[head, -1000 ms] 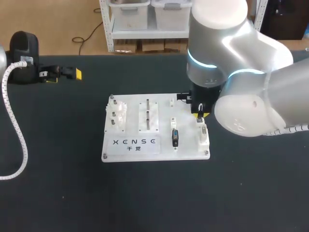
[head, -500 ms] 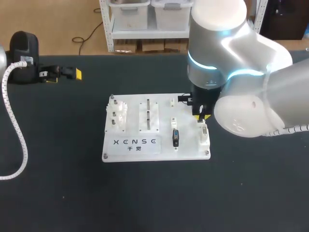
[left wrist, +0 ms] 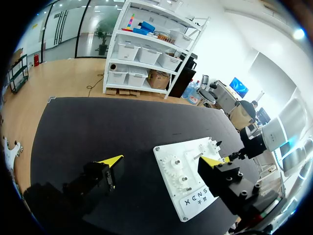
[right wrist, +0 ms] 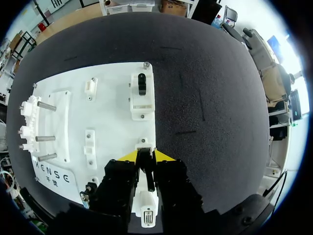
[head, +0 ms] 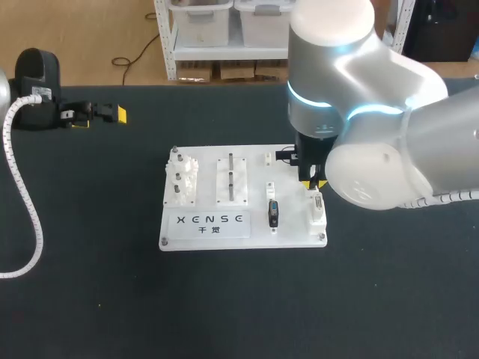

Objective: Insert the USB connector, Ethernet cable, and multi-pin plug into their matching sockets one by one.

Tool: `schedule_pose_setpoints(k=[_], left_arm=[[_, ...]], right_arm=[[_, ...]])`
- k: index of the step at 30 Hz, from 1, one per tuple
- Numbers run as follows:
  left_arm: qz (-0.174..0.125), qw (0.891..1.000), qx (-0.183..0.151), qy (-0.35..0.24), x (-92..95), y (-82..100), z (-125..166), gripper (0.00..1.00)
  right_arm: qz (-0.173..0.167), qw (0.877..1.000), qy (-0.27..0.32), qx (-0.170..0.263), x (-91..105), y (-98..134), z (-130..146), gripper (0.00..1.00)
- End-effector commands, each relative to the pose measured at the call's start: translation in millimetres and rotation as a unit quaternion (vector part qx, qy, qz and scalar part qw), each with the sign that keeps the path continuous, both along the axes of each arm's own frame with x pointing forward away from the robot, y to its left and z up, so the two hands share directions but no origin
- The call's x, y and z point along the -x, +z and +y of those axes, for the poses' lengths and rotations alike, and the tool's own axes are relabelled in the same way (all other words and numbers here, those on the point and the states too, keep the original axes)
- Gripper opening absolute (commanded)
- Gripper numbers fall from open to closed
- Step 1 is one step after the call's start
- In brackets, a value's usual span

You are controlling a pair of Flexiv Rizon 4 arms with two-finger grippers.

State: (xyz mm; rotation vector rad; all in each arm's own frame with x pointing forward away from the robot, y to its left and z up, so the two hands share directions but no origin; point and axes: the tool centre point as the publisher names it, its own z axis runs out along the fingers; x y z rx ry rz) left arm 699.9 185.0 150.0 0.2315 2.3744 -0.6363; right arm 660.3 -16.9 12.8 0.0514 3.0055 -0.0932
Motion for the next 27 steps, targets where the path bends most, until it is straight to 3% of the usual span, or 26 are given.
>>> schedule_pose_setpoints(k=[1,9,11,13,14,20,27], left_arm=[[0.000,1.000,0.000,0.000,0.0,0.0,0.0,1.00],[0.000,1.000,0.000,0.000,0.0,0.0,0.0,1.00],[0.000,1.000,0.000,0.000,0.0,0.0,0.0,1.00],[0.000,1.000,0.000,0.000,0.0,0.0,0.0,1.00],[0.000,1.000,0.000,0.000,0.0,0.0,0.0,1.00],[0.000,1.000,0.000,0.000,0.0,0.0,0.0,1.00],[0.000,1.000,0.000,0.000,0.0,0.0,0.0,1.00]], right_arm=[[0.003,1.000,-0.003,0.004,-0.5,-21.1,-5.3,0.00],[-0.002,1.000,0.000,-0.004,-2.8,-16.5,-0.1,0.00],[-0.007,1.000,0.002,-0.007,-3.2,-12.2,0.1,0.20],[-0.013,1.000,0.003,-0.007,-3.4,-6.2,0.5,0.49],[-0.017,1.000,0.002,-0.008,-3.7,-3.2,0.6,1.00],[-0.053,0.999,0.006,-0.008,-6.3,25.6,9.0,1.00],[-0.076,0.996,0.033,-0.023,2.5,55.1,40.1,1.00]])
